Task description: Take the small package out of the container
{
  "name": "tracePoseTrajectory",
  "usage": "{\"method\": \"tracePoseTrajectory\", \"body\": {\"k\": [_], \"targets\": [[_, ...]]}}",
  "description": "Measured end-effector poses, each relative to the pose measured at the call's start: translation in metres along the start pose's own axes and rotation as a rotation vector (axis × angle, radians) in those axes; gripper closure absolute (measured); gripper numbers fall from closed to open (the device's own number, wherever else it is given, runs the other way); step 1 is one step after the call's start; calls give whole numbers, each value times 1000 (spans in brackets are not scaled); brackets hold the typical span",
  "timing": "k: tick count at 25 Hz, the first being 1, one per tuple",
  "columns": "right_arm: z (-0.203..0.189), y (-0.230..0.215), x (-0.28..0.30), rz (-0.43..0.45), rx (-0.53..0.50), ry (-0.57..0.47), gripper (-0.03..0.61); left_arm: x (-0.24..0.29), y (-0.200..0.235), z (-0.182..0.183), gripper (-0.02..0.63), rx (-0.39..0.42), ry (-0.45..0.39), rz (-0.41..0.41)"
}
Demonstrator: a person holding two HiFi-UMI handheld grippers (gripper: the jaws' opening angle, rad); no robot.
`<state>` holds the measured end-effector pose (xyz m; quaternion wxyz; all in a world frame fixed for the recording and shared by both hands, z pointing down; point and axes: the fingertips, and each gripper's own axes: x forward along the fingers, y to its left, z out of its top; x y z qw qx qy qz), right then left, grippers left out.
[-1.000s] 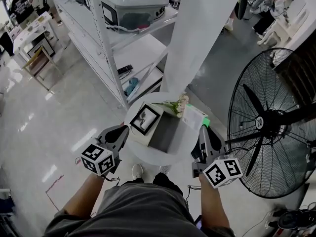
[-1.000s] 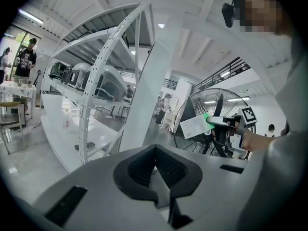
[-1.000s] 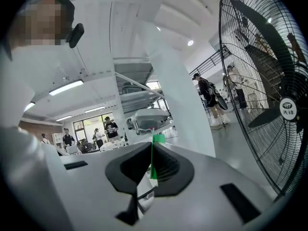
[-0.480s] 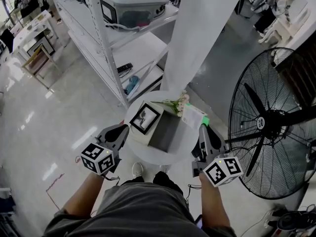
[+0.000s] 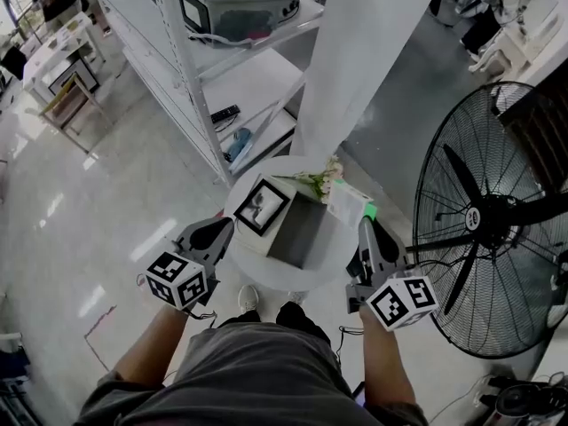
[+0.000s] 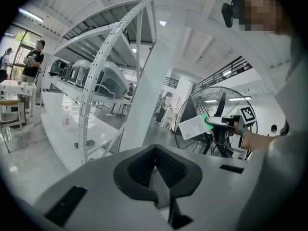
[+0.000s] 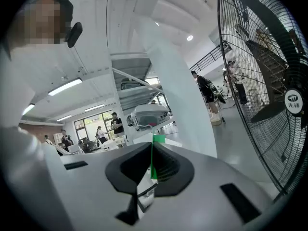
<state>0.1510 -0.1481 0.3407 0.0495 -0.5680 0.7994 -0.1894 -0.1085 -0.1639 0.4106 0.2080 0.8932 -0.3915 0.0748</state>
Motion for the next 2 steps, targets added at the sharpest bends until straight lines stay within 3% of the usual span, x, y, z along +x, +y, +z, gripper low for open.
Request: {"method": "tracePoseTrajectory", "body": {"k": [2], "targets": [[0, 0, 0, 0, 1, 3, 554, 2, -1, 0, 598, -1, 1, -3]]}}
